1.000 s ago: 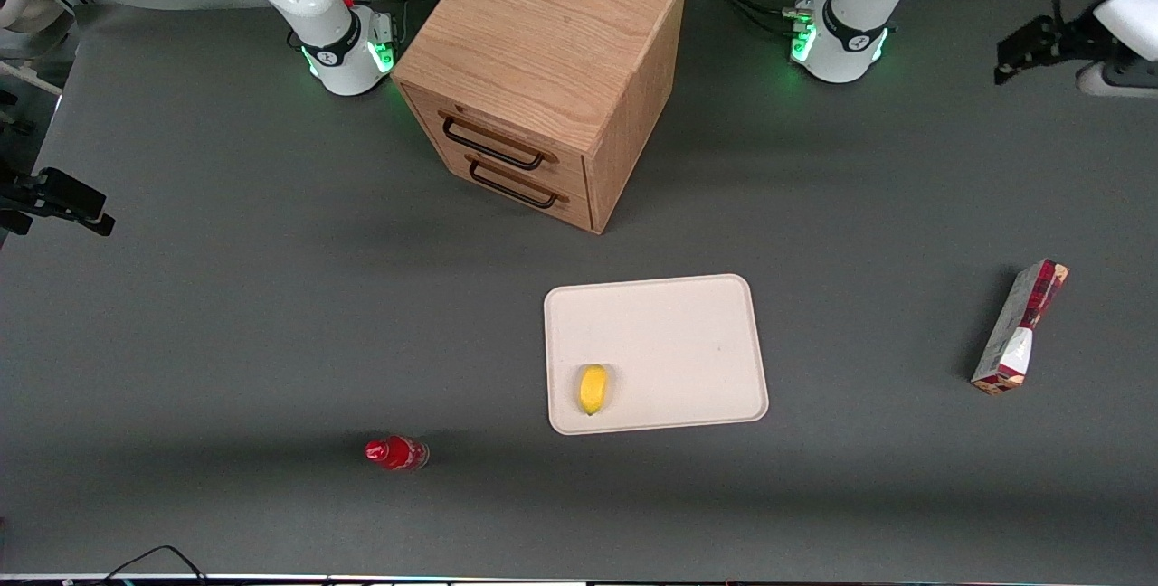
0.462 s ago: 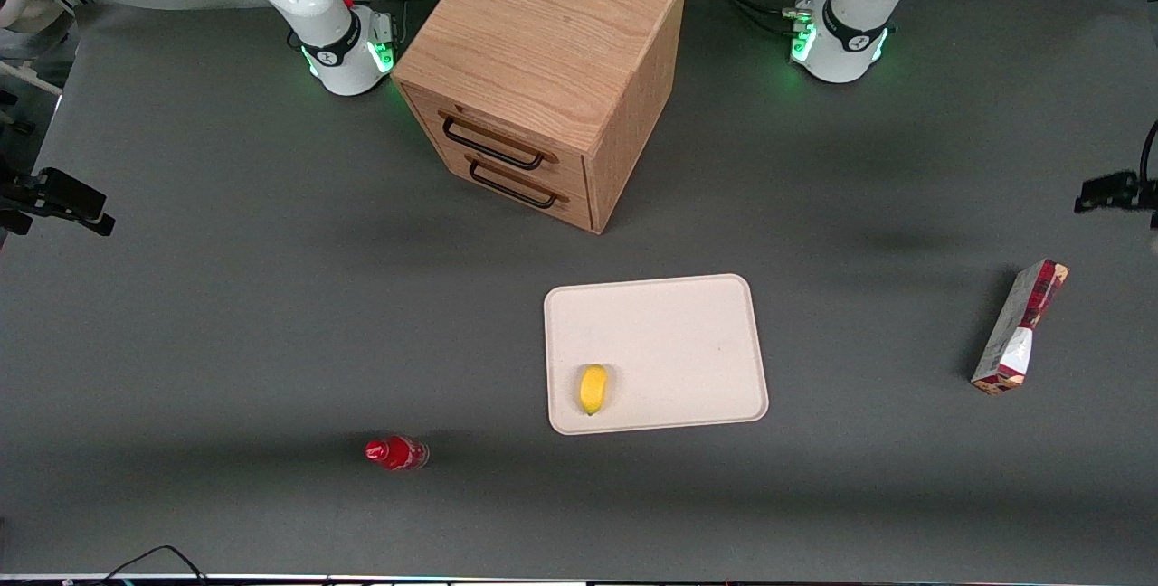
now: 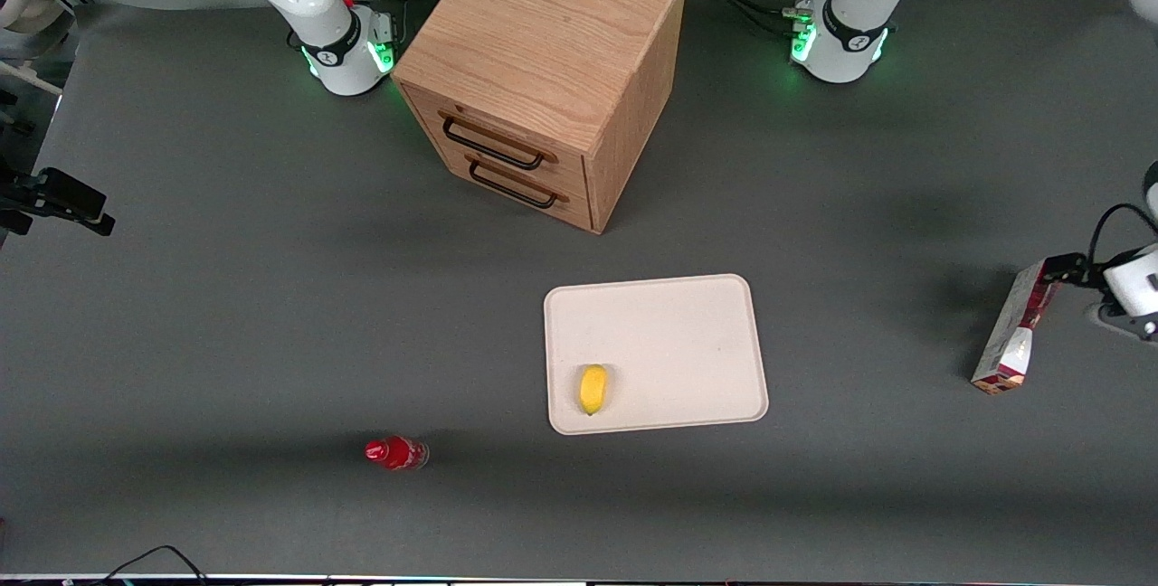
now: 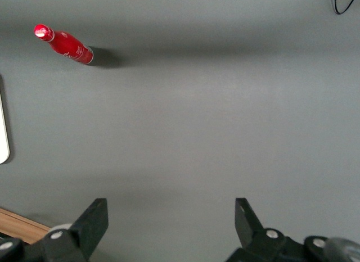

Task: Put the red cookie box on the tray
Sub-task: 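Close the left gripper around the red cookie box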

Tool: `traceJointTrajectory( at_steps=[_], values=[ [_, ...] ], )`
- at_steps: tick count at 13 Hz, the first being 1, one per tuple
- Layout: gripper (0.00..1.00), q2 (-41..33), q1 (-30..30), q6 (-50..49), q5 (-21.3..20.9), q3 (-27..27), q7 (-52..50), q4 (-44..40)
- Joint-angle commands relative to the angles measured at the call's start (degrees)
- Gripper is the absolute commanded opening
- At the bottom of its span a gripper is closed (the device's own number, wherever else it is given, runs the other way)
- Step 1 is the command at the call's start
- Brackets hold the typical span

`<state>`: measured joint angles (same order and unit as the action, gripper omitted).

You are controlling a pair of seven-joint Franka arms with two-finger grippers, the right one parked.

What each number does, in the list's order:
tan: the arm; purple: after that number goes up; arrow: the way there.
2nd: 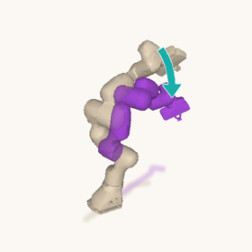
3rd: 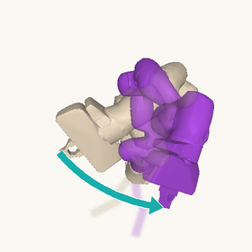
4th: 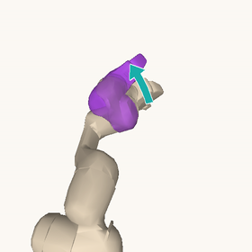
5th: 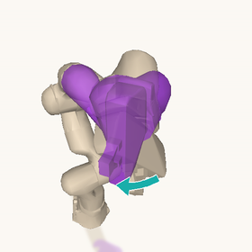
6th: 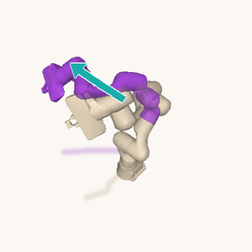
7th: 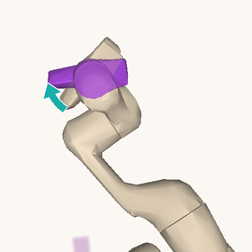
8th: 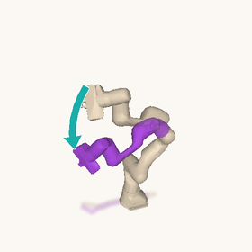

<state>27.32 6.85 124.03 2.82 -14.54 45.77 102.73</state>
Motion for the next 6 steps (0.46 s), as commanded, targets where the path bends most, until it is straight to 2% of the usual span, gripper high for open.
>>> traceJointTrajectory(
  at_steps=[1, 2, 3, 4, 5, 6],
  values=[
    [1.0, 2.99, -0.52, 8.91, 4.11, 0.13, 2.21, 3.51],
    [1.0, 3.87, -0.52, 12.08, 5.61, 0.48, 2.74, 4.66],
    [0.74, 4.84, -0.52, 13.76, 6.75, 0.83, 2.65, 5.1],
    [0.14, 5.11, -0.44, 13.87, 7.63, 0.83, 2.65, 5.02],
    [0.0, 5.11, -0.35, 13.17, 7.82, 0.83, 2.65, 4.76],
    [0.0, 4.94, -0.35, 13.08, 7.9, 0.75, 2.57, 4.67]
  ],
)
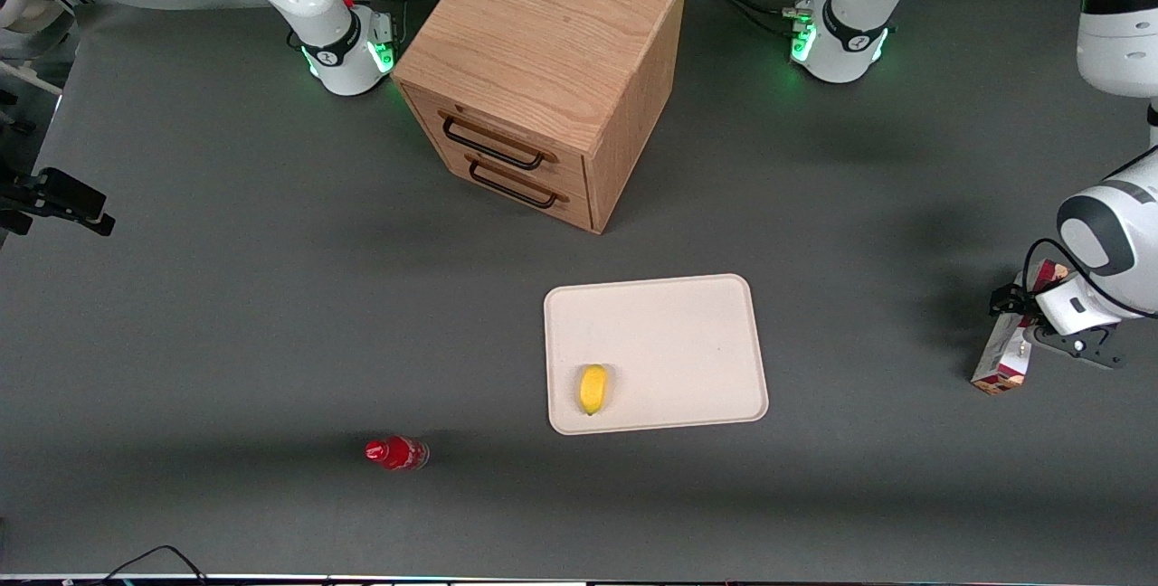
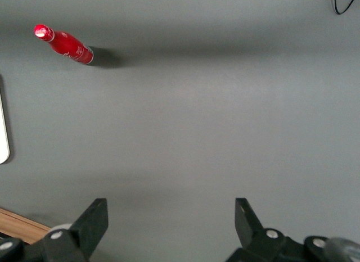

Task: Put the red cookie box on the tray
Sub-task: 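Close the left gripper around the red cookie box, then lift the cookie box and tip it flat with the left gripper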

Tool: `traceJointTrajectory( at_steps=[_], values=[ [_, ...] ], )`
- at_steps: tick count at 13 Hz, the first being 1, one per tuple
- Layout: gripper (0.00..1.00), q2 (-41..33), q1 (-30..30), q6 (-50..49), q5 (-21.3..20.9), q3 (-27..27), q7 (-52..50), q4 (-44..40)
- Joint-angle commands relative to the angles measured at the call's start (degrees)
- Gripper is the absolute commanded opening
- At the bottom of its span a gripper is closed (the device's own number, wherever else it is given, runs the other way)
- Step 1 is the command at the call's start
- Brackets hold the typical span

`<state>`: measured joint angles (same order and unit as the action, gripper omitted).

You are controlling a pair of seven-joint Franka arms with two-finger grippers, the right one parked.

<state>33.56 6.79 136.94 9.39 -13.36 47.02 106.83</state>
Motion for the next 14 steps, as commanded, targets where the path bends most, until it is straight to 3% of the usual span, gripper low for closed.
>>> traceJointTrajectory(
  at_steps=[1, 6, 10, 12, 14],
  values=[
    [0.0, -1.48, -0.29, -0.01, 1.51, -0.44, 1.24, 0.57],
    [0.0, -3.84, -0.37, -7.98, 1.69, -0.88, 1.06, -3.37],
    [0.0, -9.74, -0.46, -37.11, 1.16, -4.39, -1.56, -18.54],
    [0.0, -10.62, -0.64, -49.96, 0.63, -4.4, -8.74, -27.86],
    [0.0, -13.51, -1.25, -57.46, 0.54, -1.7, -21.1, -31.5]
  ],
)
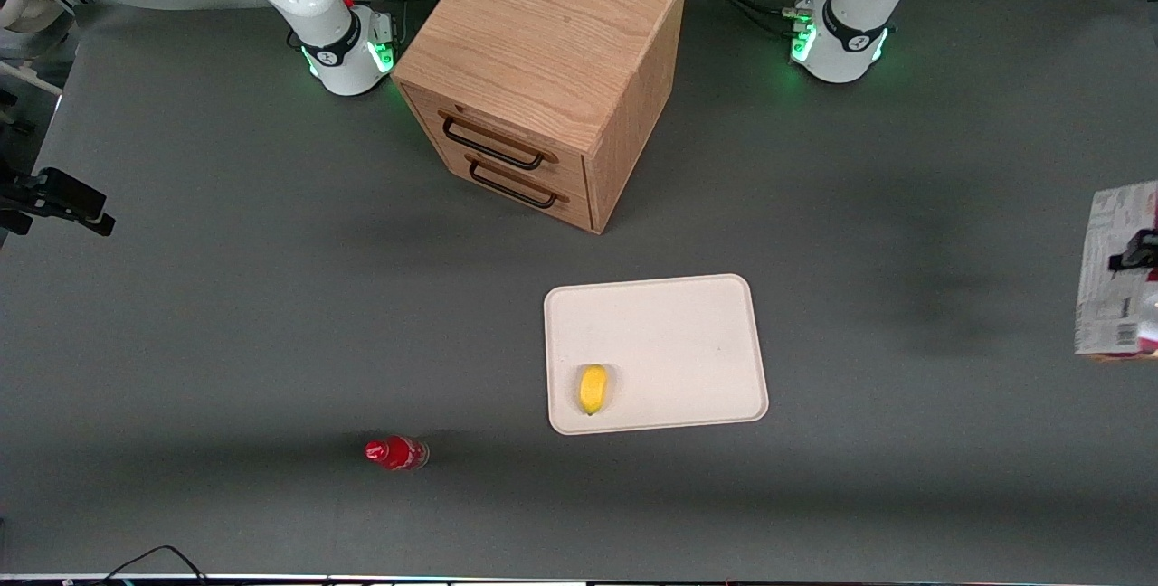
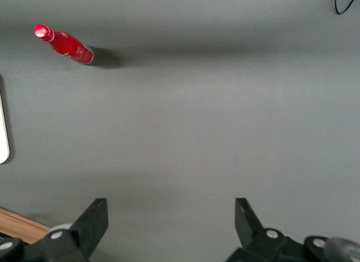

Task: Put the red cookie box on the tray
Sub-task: 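Lift the cookie box and tip it flat with the left gripper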

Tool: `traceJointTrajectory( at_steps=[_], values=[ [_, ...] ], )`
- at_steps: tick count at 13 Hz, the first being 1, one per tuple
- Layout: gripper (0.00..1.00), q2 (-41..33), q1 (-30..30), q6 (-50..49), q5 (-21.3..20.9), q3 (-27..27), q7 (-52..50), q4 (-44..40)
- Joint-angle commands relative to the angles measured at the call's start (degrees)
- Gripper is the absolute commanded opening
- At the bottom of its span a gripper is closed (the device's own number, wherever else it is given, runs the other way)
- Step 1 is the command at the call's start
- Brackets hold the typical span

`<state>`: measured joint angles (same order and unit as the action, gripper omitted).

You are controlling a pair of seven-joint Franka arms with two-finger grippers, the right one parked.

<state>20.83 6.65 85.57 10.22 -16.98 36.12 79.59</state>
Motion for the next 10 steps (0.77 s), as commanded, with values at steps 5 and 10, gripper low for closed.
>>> traceJointTrajectory(
  at_steps=[5, 10],
  values=[
    [0.0, -5.01, -1.03, -7.1, -2.75, 25.56, -45.57, -2.51],
    [0.0, -4.22, -1.11, 22.99, -3.19, 39.38, -60.9, 18.63]
  ],
)
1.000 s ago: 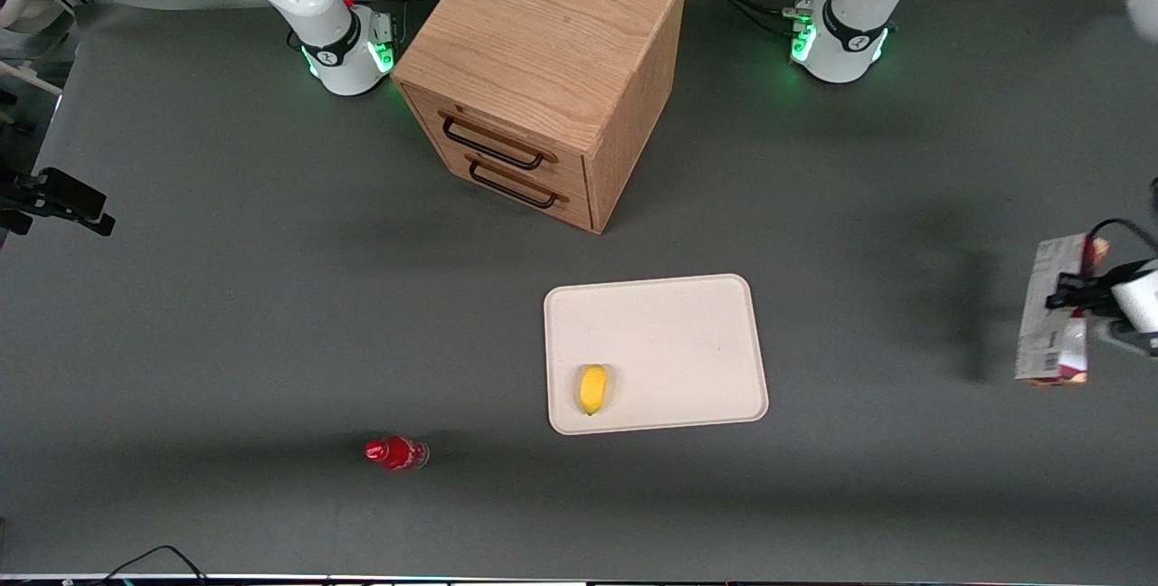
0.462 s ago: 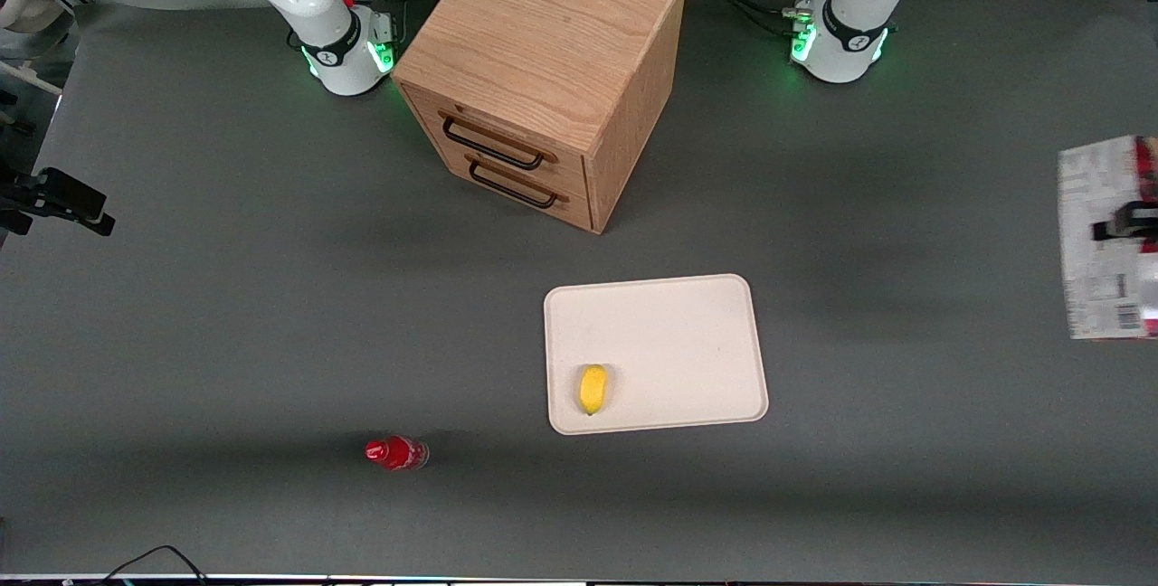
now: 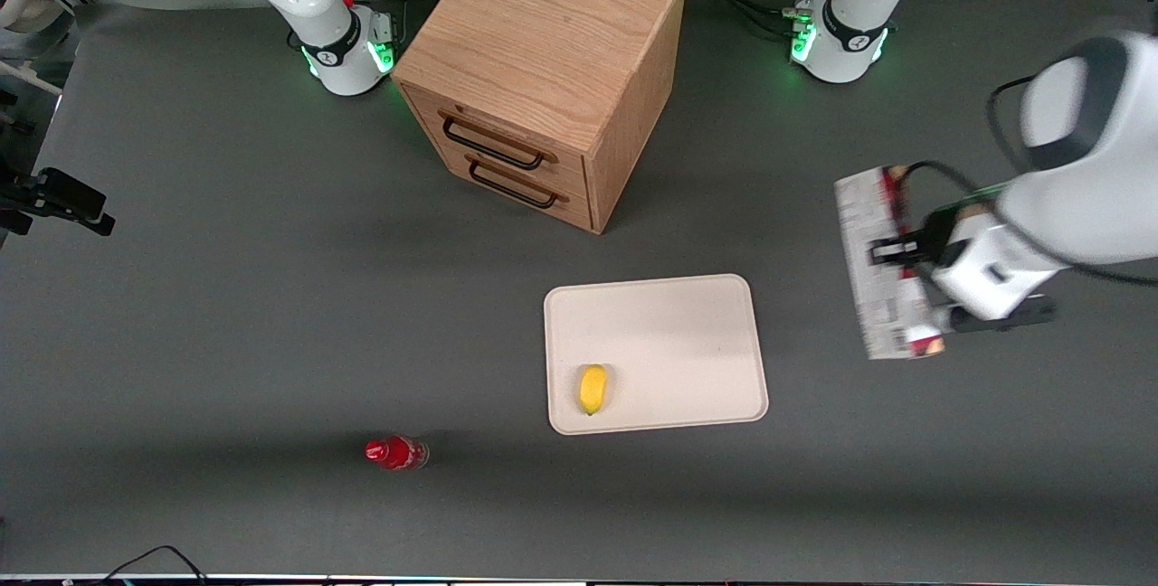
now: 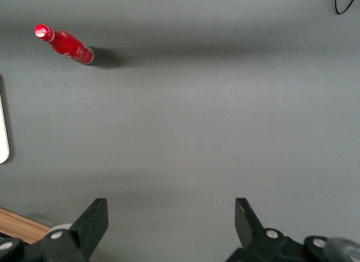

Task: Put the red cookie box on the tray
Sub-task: 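Carry the box over the white tray and lower it onto it, then open the left gripper and raise it away from the tray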

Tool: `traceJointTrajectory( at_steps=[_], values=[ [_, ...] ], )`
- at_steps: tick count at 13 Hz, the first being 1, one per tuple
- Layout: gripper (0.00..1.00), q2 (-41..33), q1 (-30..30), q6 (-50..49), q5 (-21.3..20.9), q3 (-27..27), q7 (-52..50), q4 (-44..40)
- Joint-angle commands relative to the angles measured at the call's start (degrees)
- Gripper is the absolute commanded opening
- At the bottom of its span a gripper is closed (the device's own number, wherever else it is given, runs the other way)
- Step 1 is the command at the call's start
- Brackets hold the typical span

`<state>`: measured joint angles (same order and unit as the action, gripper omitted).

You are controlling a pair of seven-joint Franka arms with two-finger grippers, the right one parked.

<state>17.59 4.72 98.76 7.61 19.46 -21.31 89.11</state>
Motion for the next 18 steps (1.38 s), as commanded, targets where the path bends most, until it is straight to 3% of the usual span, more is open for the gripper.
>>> traceJointTrajectory(
  at_steps=[1, 2, 6, 8, 9, 10, 11, 13, 15, 18],
  values=[
    [0.0, 0.06, 0.73, 16.48, -0.67, 4.09, -4.18, 12.45],
    [0.0, 1.38, 0.12, 22.03, -2.5, 5.14, -5.75, 14.92],
    [0.0, 13.05, -0.33, 36.02, -21.03, 10.16, -22.43, 16.18],
    [0.0, 14.31, -0.5, 38.6, -23.17, 10.16, -25.53, 16.09],
    [0.31, 14.75, -0.51, 39.31, -23.26, 10.16, -25.63, 15.83],
    [0.8, 15.36, -0.51, 40.88, -23.35, 10.16, -25.8, 15.74],
    [1.0, 15.19, -0.42, 40.55, -23.35, 10.16, -25.98, 15.74],
    [1.0, 13.71, 0.11, 38.89, -23.0, 10.07, -25.98, 15.65],
    [1.0, 10.11, 0.98, 28.83, -22.3, 9.9, -25.1, 13.91],
    [1.0, 4.58, 1.34, 12.91, -15.55, 7.8, -18.99, 7.41]
  ],
)
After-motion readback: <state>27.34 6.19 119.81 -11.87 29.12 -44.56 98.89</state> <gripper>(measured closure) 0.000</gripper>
